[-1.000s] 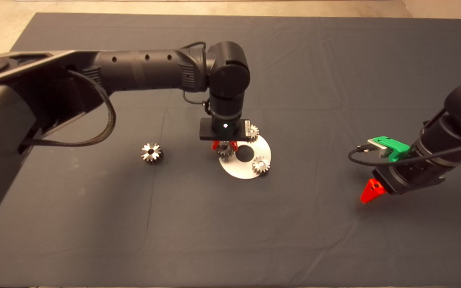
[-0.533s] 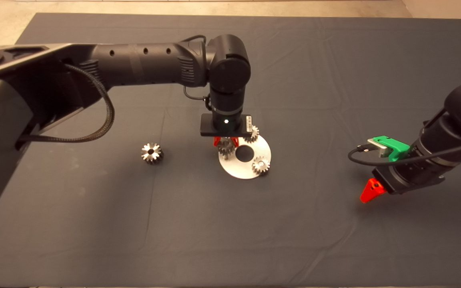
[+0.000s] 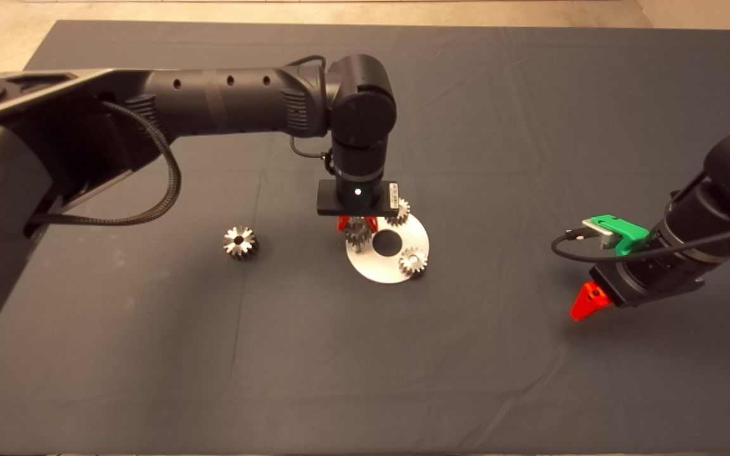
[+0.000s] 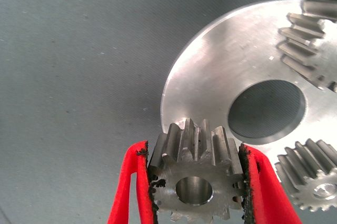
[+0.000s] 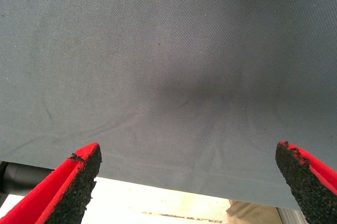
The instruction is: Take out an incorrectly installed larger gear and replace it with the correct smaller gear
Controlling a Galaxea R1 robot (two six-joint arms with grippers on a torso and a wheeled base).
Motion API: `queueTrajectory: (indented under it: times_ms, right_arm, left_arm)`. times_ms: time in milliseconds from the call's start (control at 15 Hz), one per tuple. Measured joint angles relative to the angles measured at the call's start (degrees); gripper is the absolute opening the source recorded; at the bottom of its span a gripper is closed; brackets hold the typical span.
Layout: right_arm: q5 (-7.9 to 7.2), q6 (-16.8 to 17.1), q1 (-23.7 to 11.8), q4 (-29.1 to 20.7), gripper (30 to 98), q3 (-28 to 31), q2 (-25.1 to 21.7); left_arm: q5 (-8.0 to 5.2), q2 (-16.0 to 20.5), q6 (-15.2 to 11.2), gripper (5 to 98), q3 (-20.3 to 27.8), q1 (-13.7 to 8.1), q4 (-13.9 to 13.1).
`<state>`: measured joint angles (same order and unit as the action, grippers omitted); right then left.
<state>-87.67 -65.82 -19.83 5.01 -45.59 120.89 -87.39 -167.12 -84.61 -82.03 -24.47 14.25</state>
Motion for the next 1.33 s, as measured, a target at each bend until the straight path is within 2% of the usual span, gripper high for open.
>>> queueTrajectory:
  times_ms: [800,1333]
  right_arm:
    - [0.0,0.0,-0.01,0.57,87.7,0.0,-0.26]
    - [0.0,0.0,-0.01,0.59,87.7,-0.02,-0.26]
  left_arm:
    - [0.02,0.77,-0.15,23.5,0.12,0.18,0.11]
    - [0.02,0.77,-1.29,23.5,0.8,0.85,0.07]
